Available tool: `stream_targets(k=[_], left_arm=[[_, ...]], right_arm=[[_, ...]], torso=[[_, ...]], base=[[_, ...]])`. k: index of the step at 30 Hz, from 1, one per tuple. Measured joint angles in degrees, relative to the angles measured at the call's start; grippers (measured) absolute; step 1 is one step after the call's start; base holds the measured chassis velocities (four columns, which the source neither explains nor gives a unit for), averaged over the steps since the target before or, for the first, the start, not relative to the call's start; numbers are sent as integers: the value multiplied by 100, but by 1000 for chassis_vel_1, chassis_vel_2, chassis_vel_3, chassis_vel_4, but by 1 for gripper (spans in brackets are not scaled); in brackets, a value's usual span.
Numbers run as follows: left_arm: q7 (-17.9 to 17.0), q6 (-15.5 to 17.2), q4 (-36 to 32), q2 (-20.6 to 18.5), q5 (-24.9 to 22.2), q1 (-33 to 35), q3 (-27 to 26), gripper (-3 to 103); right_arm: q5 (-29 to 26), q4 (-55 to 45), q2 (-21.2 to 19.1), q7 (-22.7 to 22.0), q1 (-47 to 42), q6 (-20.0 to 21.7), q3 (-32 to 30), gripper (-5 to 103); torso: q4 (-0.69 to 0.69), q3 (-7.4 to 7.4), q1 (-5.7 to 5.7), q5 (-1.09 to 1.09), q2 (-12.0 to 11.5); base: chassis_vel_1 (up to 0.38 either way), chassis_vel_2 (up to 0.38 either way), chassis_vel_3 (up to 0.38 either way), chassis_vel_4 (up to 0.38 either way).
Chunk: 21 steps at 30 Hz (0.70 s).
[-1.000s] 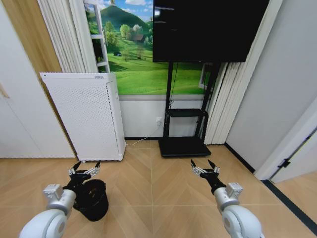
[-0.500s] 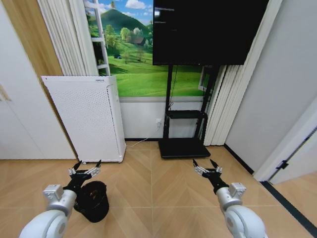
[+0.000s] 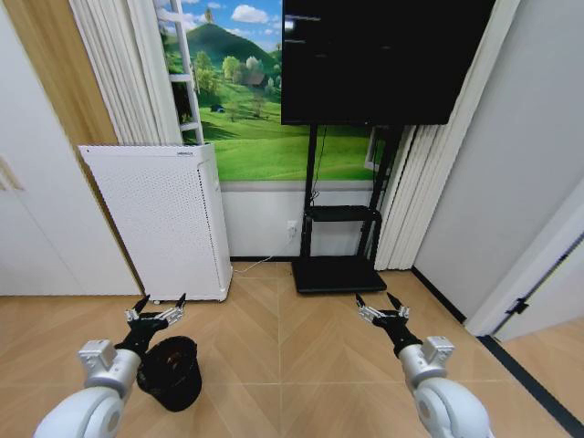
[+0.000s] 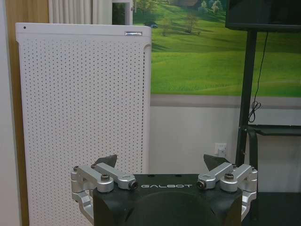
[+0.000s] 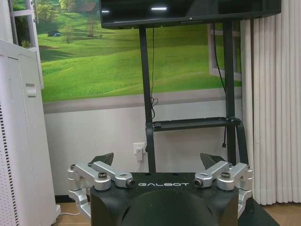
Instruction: Pick up the trash bin and place the garbage on the floor into it.
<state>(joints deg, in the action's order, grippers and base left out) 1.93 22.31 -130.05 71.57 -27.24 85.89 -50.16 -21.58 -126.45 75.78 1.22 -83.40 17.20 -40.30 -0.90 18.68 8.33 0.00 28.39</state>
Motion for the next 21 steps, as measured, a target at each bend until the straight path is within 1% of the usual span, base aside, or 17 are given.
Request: stream_targets(k=[5,7,16,21], left_arm=[[0,5,-6,-8,-6,-4,4,100],[2,7,-6,-9,-5,-9,10,100],[13,6,5,-22,-7,-18,16,100],[17,-4,4,-40,-19,-20,4,100]], right_arm=[[0,0,0,4,2,-1,-12,100],[0,4,0,6,7,-1,-17,100],[5,5,0,14,25,5,-20,100],[18,-1,12,14,23,14,-12,100]], torso=[[0,51,34,0,85],[0,99,64,0,164],[0,214,133,0,349],[0,304,190,0,495]], base=[[0,0,0,0],[0,0,0,0],[0,0,0,0],[0,0,0,0]])
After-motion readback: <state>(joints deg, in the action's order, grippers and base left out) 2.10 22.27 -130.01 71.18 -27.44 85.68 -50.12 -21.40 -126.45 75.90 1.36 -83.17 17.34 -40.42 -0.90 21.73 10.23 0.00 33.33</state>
